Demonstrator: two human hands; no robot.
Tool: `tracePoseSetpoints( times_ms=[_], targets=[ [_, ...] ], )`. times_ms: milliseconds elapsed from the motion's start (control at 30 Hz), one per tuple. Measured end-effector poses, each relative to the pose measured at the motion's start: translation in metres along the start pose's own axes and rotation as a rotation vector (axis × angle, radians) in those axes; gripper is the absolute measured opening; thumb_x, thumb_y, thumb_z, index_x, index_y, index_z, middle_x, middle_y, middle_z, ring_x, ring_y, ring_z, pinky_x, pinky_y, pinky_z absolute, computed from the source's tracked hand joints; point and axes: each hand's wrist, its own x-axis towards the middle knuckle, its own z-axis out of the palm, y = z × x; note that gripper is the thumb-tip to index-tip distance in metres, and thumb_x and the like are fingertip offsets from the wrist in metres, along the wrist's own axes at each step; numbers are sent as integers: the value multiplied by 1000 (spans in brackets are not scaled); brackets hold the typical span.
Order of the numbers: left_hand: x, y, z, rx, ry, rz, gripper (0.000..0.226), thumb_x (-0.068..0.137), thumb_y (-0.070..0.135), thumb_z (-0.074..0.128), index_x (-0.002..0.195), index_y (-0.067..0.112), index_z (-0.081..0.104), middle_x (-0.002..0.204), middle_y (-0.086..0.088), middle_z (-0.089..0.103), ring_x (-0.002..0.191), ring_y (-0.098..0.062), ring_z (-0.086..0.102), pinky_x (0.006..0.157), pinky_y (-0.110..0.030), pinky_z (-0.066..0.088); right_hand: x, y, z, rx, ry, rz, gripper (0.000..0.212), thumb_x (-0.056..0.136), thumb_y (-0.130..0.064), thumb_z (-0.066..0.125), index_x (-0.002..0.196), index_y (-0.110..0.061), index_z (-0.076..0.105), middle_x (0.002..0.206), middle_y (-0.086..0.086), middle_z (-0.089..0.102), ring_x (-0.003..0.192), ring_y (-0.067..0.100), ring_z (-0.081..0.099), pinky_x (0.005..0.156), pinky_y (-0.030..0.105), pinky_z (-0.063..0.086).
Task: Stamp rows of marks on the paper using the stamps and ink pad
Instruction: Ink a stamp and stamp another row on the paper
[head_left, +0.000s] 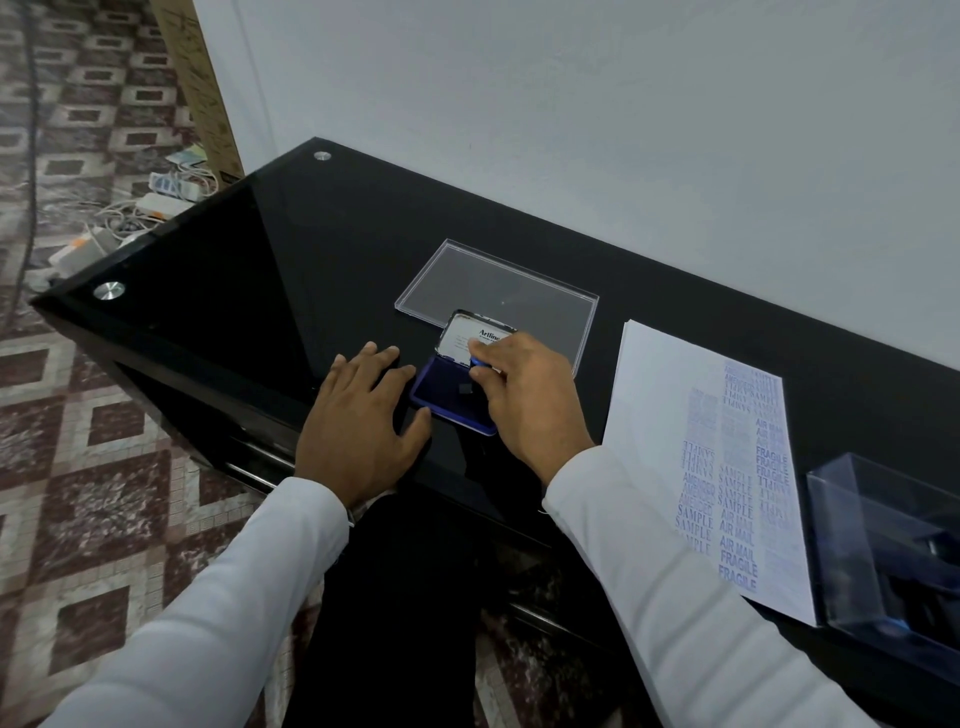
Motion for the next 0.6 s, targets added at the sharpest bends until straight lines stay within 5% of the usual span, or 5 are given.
tracePoseSetpoints(
  times_ms=[267,600],
  targets=[
    [0,-1,1,-2,-1,-2,65,89,60,39,139,21,55,153,-4,46,148,-24,30,124,-44,12,-5,6,8,134,110,31,25,89,-19,72,114,-16,72,117,2,67,100,16,63,94,34,54],
    [0,0,1,-3,-6,1,67,89,61,36,140,22,55,154,-4,45,149,-23,28,124,-42,10,-3,7,7,73,115,-19,21,97,-16,61,114,-10,72,112,9,68,102,23,63,93,36,52]
  ],
)
